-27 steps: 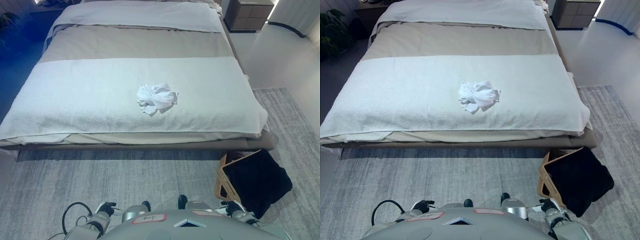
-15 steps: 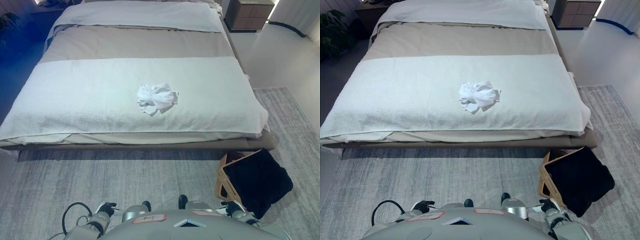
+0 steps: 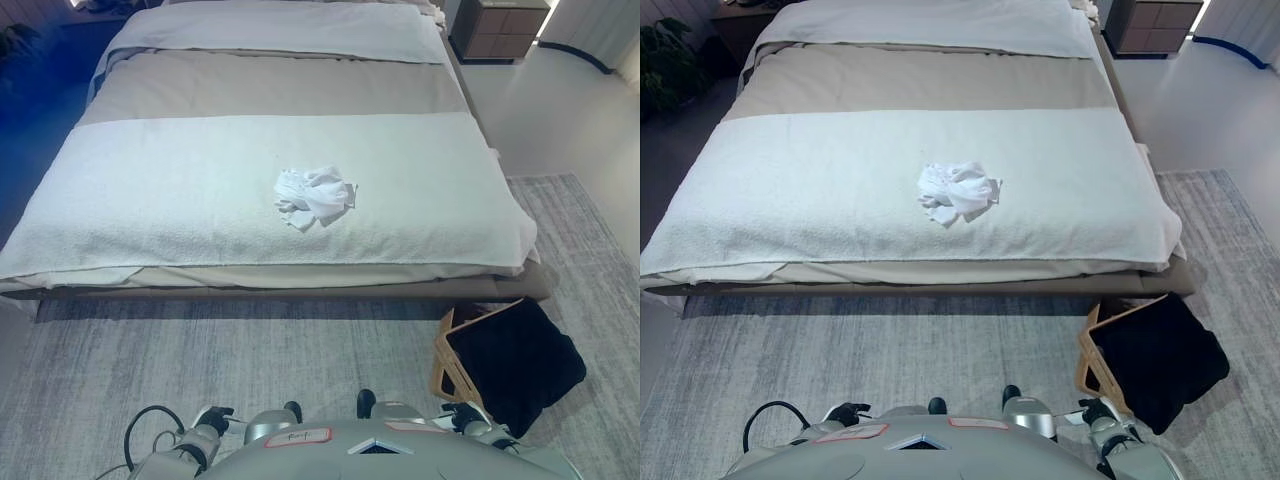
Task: Put the clothes on the bed into the basket.
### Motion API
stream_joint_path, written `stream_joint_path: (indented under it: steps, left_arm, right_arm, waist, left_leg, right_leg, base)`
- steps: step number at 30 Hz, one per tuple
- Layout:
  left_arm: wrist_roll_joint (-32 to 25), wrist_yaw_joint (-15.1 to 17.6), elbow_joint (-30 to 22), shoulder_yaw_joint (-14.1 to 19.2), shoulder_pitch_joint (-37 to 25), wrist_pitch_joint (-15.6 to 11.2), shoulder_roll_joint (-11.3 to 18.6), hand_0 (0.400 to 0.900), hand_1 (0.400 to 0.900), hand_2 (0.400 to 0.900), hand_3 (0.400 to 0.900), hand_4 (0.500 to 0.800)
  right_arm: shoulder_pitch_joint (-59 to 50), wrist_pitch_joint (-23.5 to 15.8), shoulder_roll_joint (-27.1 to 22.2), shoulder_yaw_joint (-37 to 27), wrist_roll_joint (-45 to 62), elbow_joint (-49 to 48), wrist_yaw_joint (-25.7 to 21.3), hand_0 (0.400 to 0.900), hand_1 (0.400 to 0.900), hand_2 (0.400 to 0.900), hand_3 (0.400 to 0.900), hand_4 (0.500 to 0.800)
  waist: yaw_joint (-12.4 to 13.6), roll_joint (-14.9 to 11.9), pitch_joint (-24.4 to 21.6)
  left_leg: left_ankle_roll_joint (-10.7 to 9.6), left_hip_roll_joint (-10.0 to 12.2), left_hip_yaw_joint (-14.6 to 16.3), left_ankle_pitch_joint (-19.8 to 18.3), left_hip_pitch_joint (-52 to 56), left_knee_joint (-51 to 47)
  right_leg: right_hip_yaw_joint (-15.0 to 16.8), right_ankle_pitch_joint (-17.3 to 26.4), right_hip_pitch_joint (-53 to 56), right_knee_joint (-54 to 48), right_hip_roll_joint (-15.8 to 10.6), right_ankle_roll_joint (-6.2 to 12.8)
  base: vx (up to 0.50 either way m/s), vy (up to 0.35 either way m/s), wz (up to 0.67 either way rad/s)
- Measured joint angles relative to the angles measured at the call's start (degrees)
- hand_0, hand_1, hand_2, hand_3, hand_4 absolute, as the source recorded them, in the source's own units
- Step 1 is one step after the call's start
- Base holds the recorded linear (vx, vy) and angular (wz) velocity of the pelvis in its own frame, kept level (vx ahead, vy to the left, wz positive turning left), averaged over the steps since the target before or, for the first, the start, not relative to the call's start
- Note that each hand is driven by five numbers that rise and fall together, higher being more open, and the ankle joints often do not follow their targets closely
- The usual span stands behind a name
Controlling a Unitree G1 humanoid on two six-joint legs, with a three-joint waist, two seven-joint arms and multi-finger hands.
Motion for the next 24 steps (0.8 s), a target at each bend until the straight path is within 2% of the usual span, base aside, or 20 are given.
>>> stream_joint_path:
  steps: [12,17,18,20,21,22,24]
  left_arm:
    - [-0.1,0.0,0.0,0.0,-0.6,0.1,0.0,0.900,0.900,0.900,0.900,0.800]
    - [-0.2,0.0,0.0,0.0,-1.3,0.2,0.0,0.900,0.900,0.900,0.900,0.800]
    - [-0.2,0.1,0.1,0.1,-2.0,0.1,0.1,0.900,0.900,0.900,0.900,0.800]
    - [-0.8,0.3,0.7,1.8,-4.1,0.1,0.6,0.900,0.900,0.900,0.900,0.800]
    - [-1.6,0.5,0.9,3.1,-4.7,0.0,0.8,0.900,0.900,0.900,0.900,0.800]
    - [-2.7,0.7,2.0,4.7,-5.4,-0.1,0.8,0.900,0.900,0.900,0.900,0.800]
    - [-4.7,0.7,3.2,5.1,-4.6,0.3,0.2,0.900,0.900,0.900,0.900,0.800]
  right_arm:
    - [-0.3,0.1,0.0,0.0,0.1,0.0,0.0,0.900,0.900,0.900,0.900,0.800]
    - [-1.1,0.0,0.0,0.0,0.3,0.0,0.1,0.900,0.900,0.900,0.900,0.800]
    - [-1.7,-0.1,0.1,0.0,0.4,0.0,0.1,0.900,0.900,0.900,0.900,0.800]
    - [-3.9,-0.1,0.5,0.1,1.1,0.2,0.3,0.900,0.900,0.900,0.900,0.800]
    - [-5.1,-0.1,0.8,0.0,1.2,0.8,0.3,0.900,0.900,0.900,0.900,0.800]
    - [-5.8,-0.2,0.9,0.0,1.3,1.3,0.3,0.900,0.900,0.900,0.900,0.800]
    - [-6.1,-0.3,0.3,0.2,1.4,1.7,0.0,0.900,0.900,0.900,0.900,0.800]
  waist:
    - [-0.1,0.9,1.2]
    - [-0.1,0.8,2.6]
    - [0.0,0.5,3.2]
    - [0.1,-1.0,5.9]
    - [0.9,-2.1,7.1]
    - [1.7,-3.2,8.1]
    - [3.2,-3.9,8.4]
  left_leg:
    - [0.0,0.2,0.0,0.0,-0.9,0.1]
    - [-0.3,0.6,0.1,0.1,-1.6,2.1]
    - [-1.0,0.7,-0.2,-0.4,-3.1,4.4]
    - [-4.8,0.5,-1.6,-0.8,-8.8,14.1]
    - [-6.1,0.1,-2.6,-0.3,-11.5,19.9]
    - [-6.8,-0.4,-4.3,0.1,-14.4,26.6]
    - [-8.0,-1.4,-6.3,3.6,-18.3,33.8]
  right_leg:
    - [0.1,0.0,-1.2,0.3,0.1,0.00]
    - [0.3,-0.1,-1.4,0.7,0.3,0.01]
    - [0.4,-0.4,-2.0,1.2,0.3,0.02]
    - [1.0,-1.9,-4.3,3.9,0.3,-1.78]
    - [1.7,-2.3,-5.2,5.5,0.4,-2.44]
    - [3.2,-2.9,-5.5,6.7,-0.1,-3.36]
    - [5.4,-3.5,-5.2,5.4,-0.1,-4.18]
  base:
    - [0.00,-0.027,-0.02]
    - [0.02,-0.125,0.04]
    - [-0.03,-0.197,0.09]
    - [0.04,-0.200,-0.16]
    - [0.12,-0.145,-0.43]
    - [0.15,-0.090,-0.45]
    - [0.24,-0.020,-0.46]
